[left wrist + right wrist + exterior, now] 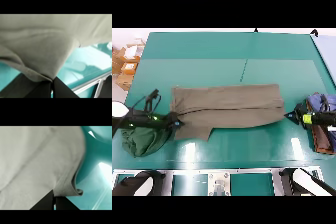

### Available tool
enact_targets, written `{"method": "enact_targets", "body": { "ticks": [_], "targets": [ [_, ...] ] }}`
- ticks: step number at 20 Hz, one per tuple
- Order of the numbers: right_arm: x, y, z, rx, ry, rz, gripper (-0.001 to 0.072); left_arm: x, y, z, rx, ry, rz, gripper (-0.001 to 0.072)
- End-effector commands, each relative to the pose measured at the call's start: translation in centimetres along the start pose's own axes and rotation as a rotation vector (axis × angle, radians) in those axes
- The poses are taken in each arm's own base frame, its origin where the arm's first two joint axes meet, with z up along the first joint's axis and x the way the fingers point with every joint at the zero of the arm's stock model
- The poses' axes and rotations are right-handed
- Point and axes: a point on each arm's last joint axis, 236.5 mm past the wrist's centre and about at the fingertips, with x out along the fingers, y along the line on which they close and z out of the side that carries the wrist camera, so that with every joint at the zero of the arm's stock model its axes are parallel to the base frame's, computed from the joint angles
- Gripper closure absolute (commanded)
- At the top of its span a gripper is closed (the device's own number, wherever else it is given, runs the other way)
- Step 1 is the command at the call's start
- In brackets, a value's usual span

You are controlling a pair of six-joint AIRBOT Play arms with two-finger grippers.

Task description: Fold the shirts.

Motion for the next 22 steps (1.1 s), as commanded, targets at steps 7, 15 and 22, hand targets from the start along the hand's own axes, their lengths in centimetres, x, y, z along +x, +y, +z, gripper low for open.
{"method": "enact_targets", "body": {
  "ticks": [7,15,22],
  "targets": [
    [2.9,9.0,9.4,-0.11,-0.093,0.032,0.0695,0.0,-2.5,13.5,0.07,-0.087,-0.007,0.0679],
    [9.6,10.1,16.6,-0.121,-0.105,0.024,0.0314,4.6,-1.1,24.1,0.062,-0.176,-0.04,0.0121],
    [4.1,4.6,17.6,-0.282,0.03,-0.06,0.0256,0.3,-3.0,26.4,0.142,-0.227,-0.056,-0.0013]
  ]
}}
